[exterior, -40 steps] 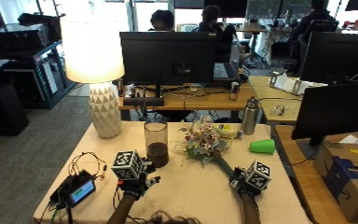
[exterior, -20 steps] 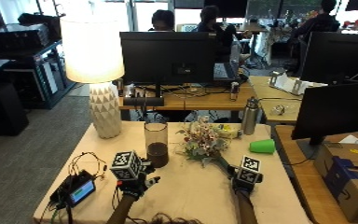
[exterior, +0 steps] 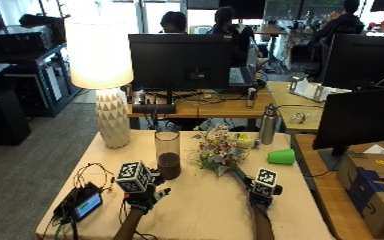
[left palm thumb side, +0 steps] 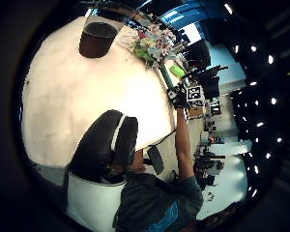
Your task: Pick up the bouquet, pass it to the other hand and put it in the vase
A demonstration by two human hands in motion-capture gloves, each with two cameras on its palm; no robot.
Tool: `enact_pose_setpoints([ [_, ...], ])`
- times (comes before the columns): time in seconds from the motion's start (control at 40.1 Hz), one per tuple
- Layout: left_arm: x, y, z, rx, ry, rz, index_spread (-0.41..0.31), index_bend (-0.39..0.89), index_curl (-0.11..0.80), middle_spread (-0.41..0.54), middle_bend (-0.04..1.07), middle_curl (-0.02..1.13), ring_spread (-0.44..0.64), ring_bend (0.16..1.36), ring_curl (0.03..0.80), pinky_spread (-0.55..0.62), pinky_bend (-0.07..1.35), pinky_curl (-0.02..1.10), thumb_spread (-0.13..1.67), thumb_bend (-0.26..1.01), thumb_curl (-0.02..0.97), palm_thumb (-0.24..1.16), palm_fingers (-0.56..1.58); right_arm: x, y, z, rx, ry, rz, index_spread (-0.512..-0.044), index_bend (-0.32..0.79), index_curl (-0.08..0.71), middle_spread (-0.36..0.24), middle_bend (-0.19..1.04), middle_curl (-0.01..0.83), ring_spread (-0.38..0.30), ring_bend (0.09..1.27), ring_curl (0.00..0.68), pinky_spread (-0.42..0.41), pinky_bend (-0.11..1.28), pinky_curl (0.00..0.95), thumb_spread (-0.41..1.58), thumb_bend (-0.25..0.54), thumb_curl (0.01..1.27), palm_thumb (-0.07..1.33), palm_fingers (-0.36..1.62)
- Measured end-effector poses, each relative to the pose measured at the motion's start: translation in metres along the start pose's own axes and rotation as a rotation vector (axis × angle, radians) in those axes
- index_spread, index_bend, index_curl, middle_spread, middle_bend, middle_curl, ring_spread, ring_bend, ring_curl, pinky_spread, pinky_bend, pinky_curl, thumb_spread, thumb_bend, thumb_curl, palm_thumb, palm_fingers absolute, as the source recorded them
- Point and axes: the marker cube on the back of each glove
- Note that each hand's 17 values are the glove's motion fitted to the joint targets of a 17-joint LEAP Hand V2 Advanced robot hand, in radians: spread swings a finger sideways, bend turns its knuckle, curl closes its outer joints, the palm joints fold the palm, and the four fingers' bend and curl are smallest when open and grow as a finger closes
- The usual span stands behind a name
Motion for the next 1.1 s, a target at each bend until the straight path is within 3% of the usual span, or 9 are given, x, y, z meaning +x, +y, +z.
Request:
enact_pose_setpoints([
  [0.125,-0.001,-0.002,-0.005,0.019,0.001,-0.004,-0.068,0.14,0.289,0.091,0.18,0.33,0.25,0.59,0.290,0.41,0.40,0.35,1.06,-0.02,0.283,0.25,0.31,0.004,0.000,-0.009,0.051,-0.004,0.014,-0.248,0.22,0.350,-0.168,0.67,0.584,-0.203,0.93,0.548,-0.271,0.66,0.481,0.74,-0.038,0.60,0.96,1.46],
  [0.299,0.018,-0.004,-0.021,0.043,0.053,0.017,-0.067,0.14,0.292,0.088,0.18,0.33,0.25,0.59,0.290,0.41,0.39,0.35,1.06,-0.02,0.284,0.25,0.31,-0.003,0.008,-0.037,0.125,-0.157,-0.025,-0.242,0.25,0.403,-0.166,0.72,0.612,-0.198,0.97,0.562,-0.279,0.70,0.493,0.73,-0.027,0.61,0.94,1.42],
  [0.499,0.064,-0.016,-0.037,0.117,0.196,0.109,-0.067,0.15,0.298,0.080,0.19,0.33,0.24,0.59,0.290,0.41,0.38,0.34,1.07,-0.02,0.286,0.26,0.35,-0.013,0.029,-0.088,0.245,-0.480,-0.078,-0.236,0.26,0.447,-0.165,0.75,0.627,-0.195,1.00,0.571,-0.281,0.74,0.503,0.74,-0.024,0.63,0.94,1.40],
  [0.549,0.074,-0.019,-0.041,0.132,0.238,0.121,-0.043,0.09,0.282,0.075,0.20,0.34,0.23,0.59,0.292,0.40,0.41,0.35,1.07,-0.02,0.288,0.27,0.35,-0.016,0.036,-0.100,0.260,-0.558,-0.097,-0.236,0.26,0.456,-0.164,0.76,0.629,-0.194,1.01,0.572,-0.281,0.74,0.504,0.74,-0.025,0.64,0.94,1.39],
  [0.648,0.097,-0.026,-0.050,0.131,0.364,0.162,0.018,0.03,0.240,0.074,0.23,0.35,0.22,0.63,0.303,0.38,0.46,0.37,1.07,-0.02,0.292,0.29,0.33,-0.023,0.051,-0.123,0.286,-0.722,-0.147,-0.236,0.26,0.474,-0.164,0.77,0.635,-0.193,1.01,0.572,-0.283,0.75,0.507,0.74,-0.025,0.64,0.94,1.39],
  [0.798,0.141,-0.043,-0.059,0.087,0.661,0.271,0.067,0.04,0.200,0.068,0.26,0.37,0.20,0.66,0.312,0.35,0.50,0.38,1.07,-0.01,0.304,0.34,0.35,-0.041,0.072,-0.153,0.304,-0.996,-0.243,-0.237,0.26,0.496,-0.164,0.79,0.642,-0.191,1.02,0.574,-0.283,0.76,0.509,0.75,-0.022,0.65,0.94,1.38],
  [0.948,0.181,-0.058,-0.066,0.043,0.901,0.337,0.076,0.08,0.186,0.044,0.27,0.37,0.17,0.67,0.314,0.31,0.52,0.39,1.04,-0.01,0.323,0.41,0.38,-0.065,0.081,-0.161,0.271,-1.242,-0.358,-0.238,0.26,0.515,-0.164,0.80,0.647,-0.190,1.03,0.574,-0.279,0.76,0.510,0.76,-0.023,0.66,0.94,1.38],
  [1.047,0.209,-0.076,-0.073,0.075,0.988,0.472,0.072,0.10,0.189,0.025,0.26,0.38,0.15,0.67,0.316,0.28,0.52,0.39,1.03,0.00,0.339,0.45,0.42,-0.083,0.098,-0.171,0.205,-1.393,-0.423,-0.240,0.26,0.526,-0.163,0.81,0.652,-0.191,1.04,0.575,-0.277,0.76,0.510,0.76,-0.024,0.66,0.94,1.38],
  [1.097,0.222,-0.082,-0.075,0.062,1.015,0.496,0.071,0.09,0.187,0.011,0.26,0.38,0.13,0.67,0.316,0.27,0.52,0.39,1.02,0.00,0.347,0.48,0.43,-0.093,0.104,-0.173,0.176,-1.453,-0.462,-0.237,0.26,0.531,-0.162,0.82,0.653,-0.191,1.04,0.575,-0.276,0.76,0.510,0.76,-0.022,0.66,0.94,1.38],
])
